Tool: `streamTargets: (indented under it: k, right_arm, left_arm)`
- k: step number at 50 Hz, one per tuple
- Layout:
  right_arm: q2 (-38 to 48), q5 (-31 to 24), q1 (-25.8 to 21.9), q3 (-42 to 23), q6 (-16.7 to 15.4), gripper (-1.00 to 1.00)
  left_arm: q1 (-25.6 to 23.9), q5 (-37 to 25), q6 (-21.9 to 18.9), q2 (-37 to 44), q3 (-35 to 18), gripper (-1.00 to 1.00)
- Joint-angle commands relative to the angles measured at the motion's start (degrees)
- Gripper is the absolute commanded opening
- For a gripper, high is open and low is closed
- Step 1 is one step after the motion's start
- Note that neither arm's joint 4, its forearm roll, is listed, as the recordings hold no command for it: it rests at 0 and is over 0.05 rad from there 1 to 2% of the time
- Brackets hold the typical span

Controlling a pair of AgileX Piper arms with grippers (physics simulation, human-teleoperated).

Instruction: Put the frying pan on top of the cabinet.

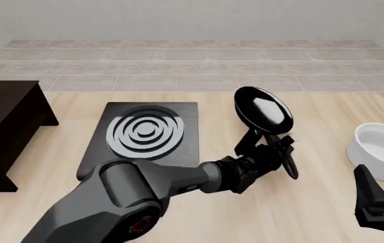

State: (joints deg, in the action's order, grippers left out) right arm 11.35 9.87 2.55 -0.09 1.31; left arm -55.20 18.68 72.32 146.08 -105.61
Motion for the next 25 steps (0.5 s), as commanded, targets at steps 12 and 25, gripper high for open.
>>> streamTargets:
  k: [12, 25]
  right_arm:
    - [-0.1, -0.9, -0.3, -0.7, -0.5, 1.00]
    - [0.9, 0.7, -0.5, 0.0, -0.9, 1.00]
  left_arm:
    - [0.5, 8.9, -2.7, -14.6, 14.7, -1.00]
    - [2.5, 11.1, -3.6, -24.6, 23.9, -1.00]
